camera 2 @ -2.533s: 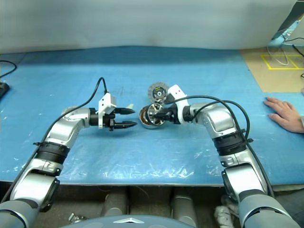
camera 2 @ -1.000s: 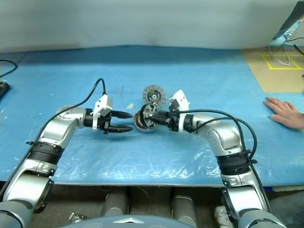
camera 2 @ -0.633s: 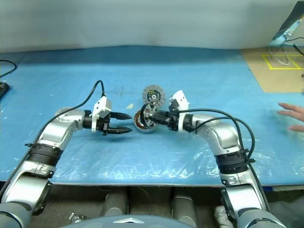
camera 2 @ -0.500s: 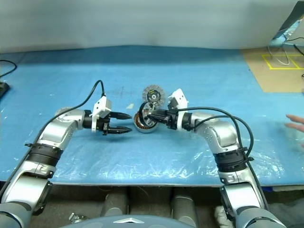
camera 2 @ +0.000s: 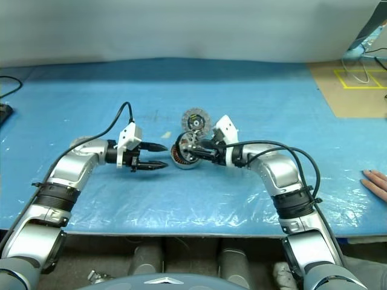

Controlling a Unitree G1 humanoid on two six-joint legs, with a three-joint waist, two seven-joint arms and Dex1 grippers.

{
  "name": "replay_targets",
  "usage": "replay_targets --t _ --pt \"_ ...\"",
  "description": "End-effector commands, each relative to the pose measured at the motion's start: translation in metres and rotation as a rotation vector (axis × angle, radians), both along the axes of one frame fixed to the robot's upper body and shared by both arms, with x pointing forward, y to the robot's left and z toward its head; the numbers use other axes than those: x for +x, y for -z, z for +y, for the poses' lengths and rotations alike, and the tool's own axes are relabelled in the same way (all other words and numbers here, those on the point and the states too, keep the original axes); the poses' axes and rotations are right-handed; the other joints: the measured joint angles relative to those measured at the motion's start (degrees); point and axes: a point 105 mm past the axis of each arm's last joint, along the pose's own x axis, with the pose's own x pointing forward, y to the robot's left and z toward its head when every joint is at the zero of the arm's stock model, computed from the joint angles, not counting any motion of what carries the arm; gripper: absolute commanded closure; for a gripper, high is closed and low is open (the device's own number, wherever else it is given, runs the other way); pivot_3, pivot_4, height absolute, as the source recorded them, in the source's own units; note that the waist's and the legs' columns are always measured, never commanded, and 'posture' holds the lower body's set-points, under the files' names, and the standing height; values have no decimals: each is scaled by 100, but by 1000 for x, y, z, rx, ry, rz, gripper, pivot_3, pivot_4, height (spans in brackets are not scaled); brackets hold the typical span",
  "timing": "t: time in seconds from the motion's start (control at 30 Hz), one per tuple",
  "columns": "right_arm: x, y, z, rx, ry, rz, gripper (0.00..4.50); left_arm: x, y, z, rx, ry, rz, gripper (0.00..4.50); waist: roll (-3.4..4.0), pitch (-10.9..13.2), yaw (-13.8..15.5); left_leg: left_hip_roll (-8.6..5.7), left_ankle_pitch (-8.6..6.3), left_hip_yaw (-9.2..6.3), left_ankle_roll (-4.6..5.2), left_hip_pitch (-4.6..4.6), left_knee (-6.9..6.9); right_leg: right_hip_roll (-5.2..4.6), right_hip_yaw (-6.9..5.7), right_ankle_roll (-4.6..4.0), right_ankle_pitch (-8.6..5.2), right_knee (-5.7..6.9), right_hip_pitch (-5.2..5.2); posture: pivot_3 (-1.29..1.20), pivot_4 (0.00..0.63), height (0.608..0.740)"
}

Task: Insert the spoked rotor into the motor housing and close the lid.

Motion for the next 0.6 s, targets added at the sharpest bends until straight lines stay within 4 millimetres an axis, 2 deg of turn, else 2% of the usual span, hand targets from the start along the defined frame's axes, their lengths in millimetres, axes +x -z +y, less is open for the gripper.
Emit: replay_targets --t 0.03,0.2,0.4,0.5,0.6 --pt "1 -15 3 26 -15 -37 1038 2 -9 3 2 -5 -38 1525 0 0 0 0 0 0 0 0 0 0 0 0 0 0 0 0 150 740" --pt "3 -27 1 73 -4 -55 1038 0 -9 6 0 -3 -21 1525 0 0 -2 0 0 0 0 0 0 0 0 0 0 0 0 0 150 740" --pt "-1 -43 10 120 -35 -85 1038 0 -9 12 12 -12 -17 1525 0 0 -5 1 0 0 0 0 0 1 0 0 0 0 0 0 150 740" --pt "2 -41 17 77 -38 -105 1038 1 -9 15 25 -17 -16 1525 0 0 -7 1 0 0 0 1 0 1 0 0 0 2 0 0 150 740" --pt "8 -30 22 -15 -36 -131 1038 1 -6 17 37 -19 -18 1525 0 0 -6 1 0 0 0 2 2 1 0 0 0 3 0 0 150 740"
